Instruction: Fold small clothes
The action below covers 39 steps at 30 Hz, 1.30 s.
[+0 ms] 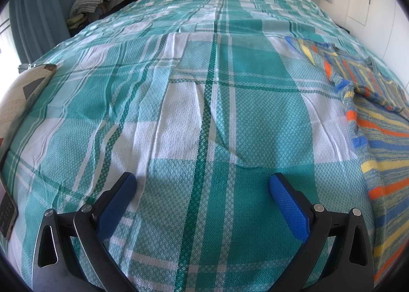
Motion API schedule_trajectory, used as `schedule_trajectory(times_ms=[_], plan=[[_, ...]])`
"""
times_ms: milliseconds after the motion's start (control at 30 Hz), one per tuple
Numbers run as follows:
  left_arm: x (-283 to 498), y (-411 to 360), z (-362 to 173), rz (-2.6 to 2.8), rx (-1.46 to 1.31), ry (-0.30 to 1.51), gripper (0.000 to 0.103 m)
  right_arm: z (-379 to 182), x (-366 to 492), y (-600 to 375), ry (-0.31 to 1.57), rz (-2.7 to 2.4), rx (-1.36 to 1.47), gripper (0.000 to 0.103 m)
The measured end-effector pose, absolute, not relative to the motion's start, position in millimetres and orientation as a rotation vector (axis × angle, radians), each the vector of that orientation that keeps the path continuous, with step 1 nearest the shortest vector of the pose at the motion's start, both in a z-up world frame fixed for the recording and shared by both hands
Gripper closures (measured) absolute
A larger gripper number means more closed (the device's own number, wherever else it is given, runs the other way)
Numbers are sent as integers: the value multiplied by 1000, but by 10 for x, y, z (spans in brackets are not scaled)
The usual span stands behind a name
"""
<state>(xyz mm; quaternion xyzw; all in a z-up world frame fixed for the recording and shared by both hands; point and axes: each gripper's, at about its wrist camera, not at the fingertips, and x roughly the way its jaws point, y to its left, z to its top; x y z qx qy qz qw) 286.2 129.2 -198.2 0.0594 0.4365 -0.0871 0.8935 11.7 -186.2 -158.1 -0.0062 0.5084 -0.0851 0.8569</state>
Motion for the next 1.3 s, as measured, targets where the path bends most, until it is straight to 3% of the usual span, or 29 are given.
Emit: schedule_trajectory(times_ms=[1300], plan=[[2862, 1291, -1982, -181, 123, 906, 0, -1541, 135, -1825, 1036, -178, -11, 37]])
